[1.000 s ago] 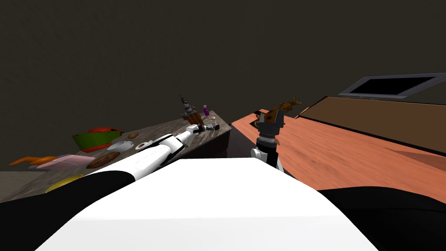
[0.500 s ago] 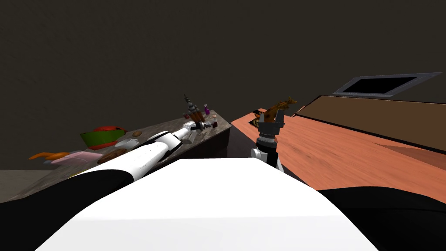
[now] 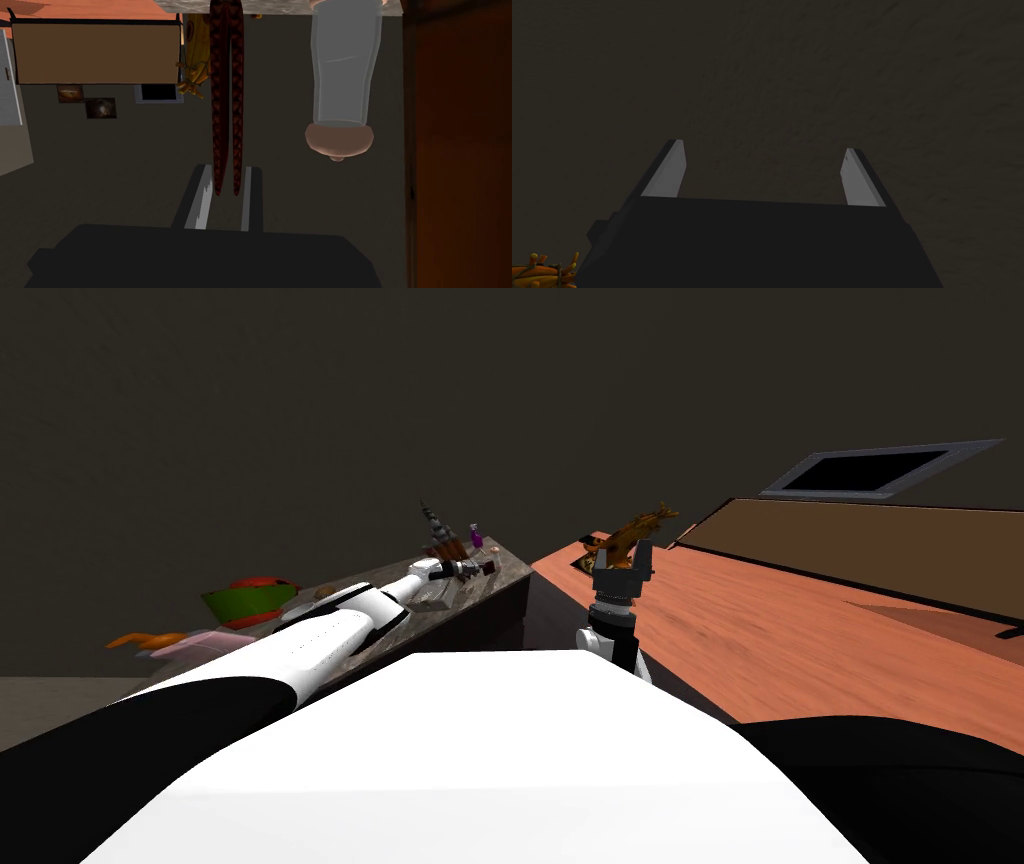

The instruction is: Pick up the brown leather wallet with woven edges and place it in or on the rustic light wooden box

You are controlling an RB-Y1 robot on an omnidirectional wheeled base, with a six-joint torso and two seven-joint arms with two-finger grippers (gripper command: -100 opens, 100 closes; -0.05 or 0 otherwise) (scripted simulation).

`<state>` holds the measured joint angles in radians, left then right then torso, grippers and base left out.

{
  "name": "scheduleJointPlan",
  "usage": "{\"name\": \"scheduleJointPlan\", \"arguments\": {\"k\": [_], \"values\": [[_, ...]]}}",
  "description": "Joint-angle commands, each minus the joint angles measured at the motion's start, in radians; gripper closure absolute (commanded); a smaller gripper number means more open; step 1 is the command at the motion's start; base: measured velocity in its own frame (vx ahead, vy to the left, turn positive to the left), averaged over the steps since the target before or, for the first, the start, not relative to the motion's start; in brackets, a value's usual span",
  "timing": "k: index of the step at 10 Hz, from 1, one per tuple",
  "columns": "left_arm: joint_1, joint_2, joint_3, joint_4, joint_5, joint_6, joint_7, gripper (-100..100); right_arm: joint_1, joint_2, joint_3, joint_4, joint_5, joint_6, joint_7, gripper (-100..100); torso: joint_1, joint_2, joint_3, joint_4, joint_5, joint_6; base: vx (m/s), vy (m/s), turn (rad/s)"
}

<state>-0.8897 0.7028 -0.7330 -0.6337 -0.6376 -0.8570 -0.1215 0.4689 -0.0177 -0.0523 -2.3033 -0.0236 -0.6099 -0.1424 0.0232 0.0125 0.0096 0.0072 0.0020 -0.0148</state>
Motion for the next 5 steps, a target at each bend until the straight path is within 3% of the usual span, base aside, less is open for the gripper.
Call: {"name": "scheduleJointPlan", "arguments": {"k": [1, 2, 3, 5], "values": [[-0.029, -0.010, 0.003, 0.050, 0.003, -0.023, -0.006, 100, 0.000, 0.000, 0.000, 0.000, 0.000, 0.000, 0.000, 0, 0.000, 0.000, 0.000, 0.000, 0.000, 0.000, -0.095, 0.099, 0.011], [-0.029, -0.010, 0.003, 0.059, 0.003, -0.023, -0.006, 100, 0.000, 0.000, 0.000, 0.000, 0.000, 0.000, 0.000, 0, 0.000, -0.002, -0.001, -0.001, 0.000, 0.000, -0.033, 0.034, 0.007], [-0.053, 0.019, -0.004, 0.056, 0.004, -0.040, 0.020, 100, 0.000, 0.000, 0.000, 0.000, 0.000, 0.000, 0.000, 0, -0.003, -0.005, -0.003, -0.002, 0.000, 0.000, -0.063, 0.060, 0.028], [-0.073, 0.046, -0.010, 0.050, 0.004, -0.061, 0.044, 100, 0.000, 0.000, 0.000, 0.000, 0.000, 0.000, 0.000, 0, 0.002, -0.002, -0.001, 0.000, 0.000, -0.002, -0.122, 0.145, 0.033]]}}
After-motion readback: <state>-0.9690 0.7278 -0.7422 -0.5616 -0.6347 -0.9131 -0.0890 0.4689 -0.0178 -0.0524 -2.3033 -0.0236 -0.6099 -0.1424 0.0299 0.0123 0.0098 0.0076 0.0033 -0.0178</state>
